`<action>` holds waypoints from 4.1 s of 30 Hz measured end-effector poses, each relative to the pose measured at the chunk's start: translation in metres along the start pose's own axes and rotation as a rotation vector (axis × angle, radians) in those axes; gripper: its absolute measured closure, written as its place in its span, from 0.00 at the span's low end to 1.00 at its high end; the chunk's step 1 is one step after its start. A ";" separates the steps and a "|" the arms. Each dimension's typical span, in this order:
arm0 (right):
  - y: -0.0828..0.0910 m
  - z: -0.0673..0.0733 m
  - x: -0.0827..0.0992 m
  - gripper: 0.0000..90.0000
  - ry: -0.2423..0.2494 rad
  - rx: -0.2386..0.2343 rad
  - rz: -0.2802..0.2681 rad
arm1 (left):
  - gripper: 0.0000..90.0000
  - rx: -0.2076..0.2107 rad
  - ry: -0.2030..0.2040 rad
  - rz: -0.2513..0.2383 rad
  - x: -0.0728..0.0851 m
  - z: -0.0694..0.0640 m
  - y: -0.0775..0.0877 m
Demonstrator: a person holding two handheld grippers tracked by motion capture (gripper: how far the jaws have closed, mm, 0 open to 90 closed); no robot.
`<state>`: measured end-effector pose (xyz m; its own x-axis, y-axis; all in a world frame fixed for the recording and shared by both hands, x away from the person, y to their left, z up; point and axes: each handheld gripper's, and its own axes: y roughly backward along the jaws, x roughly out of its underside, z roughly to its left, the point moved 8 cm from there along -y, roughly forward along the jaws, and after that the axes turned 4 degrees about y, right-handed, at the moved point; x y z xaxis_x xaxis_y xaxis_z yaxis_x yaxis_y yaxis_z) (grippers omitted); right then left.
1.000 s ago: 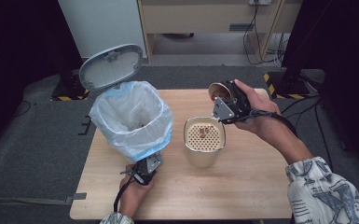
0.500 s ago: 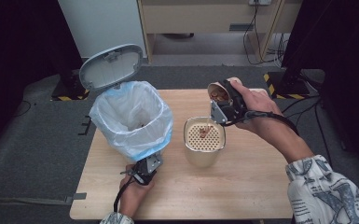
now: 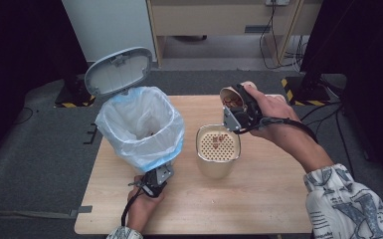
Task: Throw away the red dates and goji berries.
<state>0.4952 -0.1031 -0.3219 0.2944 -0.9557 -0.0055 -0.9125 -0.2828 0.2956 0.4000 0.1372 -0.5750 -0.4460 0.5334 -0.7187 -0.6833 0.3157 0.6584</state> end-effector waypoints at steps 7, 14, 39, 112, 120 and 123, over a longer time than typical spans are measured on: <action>0.003 -0.006 0.001 0.41 -0.042 0.003 -0.009 | 0.99 -0.001 -0.002 0.003 0.000 0.000 0.000; 0.002 -0.004 -0.001 0.41 0.128 0.028 0.043 | 0.99 -0.001 -0.001 0.000 0.000 0.000 0.000; 0.004 -0.012 0.001 0.42 0.181 0.055 0.066 | 0.99 0.000 0.001 0.000 0.000 0.000 0.000; 0.002 -0.001 -0.015 0.43 0.397 0.077 0.082 | 0.99 -0.001 -0.002 0.002 0.000 0.000 0.000; 0.002 0.000 -0.015 0.43 0.402 0.076 0.083 | 0.99 -0.001 -0.002 0.002 0.000 0.000 0.000; 0.002 -0.001 -0.015 0.43 0.406 0.076 0.083 | 0.99 -0.001 0.000 -0.001 0.000 0.000 0.000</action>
<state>0.4889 -0.0891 -0.3203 0.2927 -0.8700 0.3968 -0.9519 -0.2256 0.2074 0.4001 0.1371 -0.5749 -0.4454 0.5331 -0.7193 -0.6842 0.3156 0.6575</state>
